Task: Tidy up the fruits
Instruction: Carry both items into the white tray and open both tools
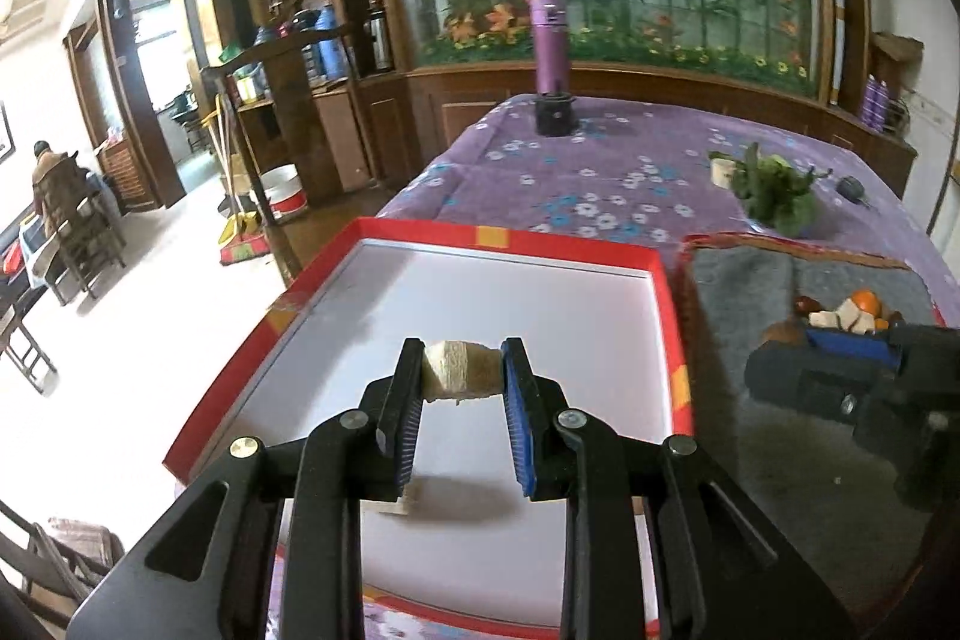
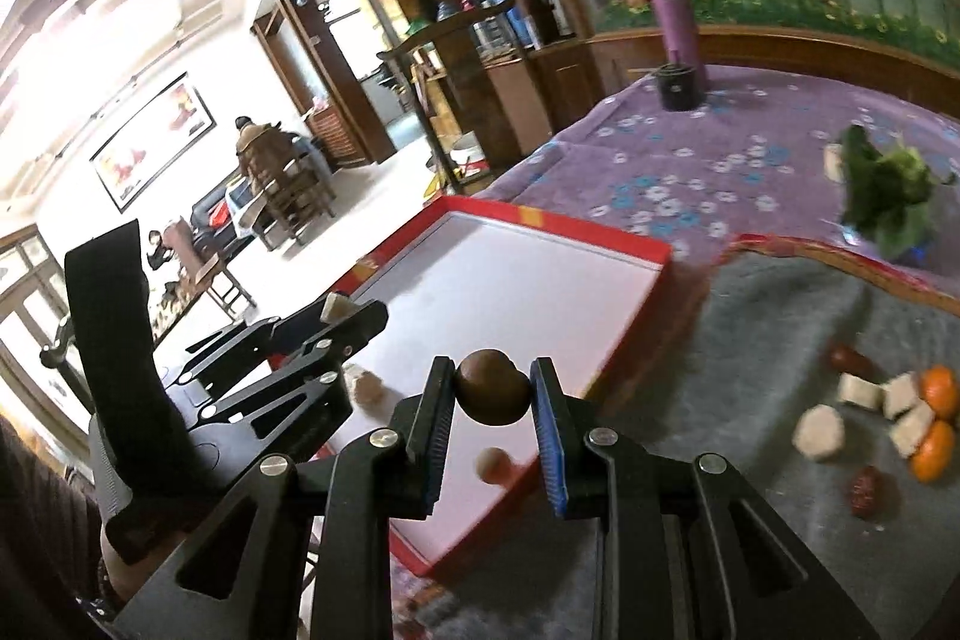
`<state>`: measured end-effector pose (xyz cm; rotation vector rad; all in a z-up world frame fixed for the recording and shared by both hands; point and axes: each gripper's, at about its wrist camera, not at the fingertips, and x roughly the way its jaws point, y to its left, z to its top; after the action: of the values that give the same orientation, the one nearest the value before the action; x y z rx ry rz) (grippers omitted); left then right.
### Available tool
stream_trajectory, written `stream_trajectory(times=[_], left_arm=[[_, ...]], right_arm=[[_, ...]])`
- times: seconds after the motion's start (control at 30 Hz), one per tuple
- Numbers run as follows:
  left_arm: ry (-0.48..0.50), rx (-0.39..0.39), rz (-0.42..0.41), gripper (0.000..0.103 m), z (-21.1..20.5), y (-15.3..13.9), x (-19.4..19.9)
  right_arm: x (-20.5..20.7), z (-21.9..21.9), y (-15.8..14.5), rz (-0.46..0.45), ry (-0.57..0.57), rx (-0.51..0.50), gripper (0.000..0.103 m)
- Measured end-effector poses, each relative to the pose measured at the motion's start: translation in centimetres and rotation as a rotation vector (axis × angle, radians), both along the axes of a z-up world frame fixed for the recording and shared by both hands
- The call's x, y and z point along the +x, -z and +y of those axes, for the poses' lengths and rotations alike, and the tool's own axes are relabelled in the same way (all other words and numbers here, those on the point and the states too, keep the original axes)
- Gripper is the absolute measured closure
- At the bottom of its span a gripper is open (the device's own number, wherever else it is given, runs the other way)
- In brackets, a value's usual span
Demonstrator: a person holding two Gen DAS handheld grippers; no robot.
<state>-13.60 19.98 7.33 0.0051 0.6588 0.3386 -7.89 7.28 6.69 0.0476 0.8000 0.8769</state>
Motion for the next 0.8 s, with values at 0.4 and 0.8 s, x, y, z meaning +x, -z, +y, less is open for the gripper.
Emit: stream_trajectory(times=[0.4,0.8], left_arm=[[-0.028,-0.022,0.021,0.08,1.7,1.5,0.2],[-0.094,-0.035,0.115,0.077,3.2,4.4,0.6]], right_arm=[[-0.9,3.7,2.5,0.032,-0.062,-0.064,0.077],[-0.9,5.2,5.3,0.071,-0.098,-0.137,0.074]])
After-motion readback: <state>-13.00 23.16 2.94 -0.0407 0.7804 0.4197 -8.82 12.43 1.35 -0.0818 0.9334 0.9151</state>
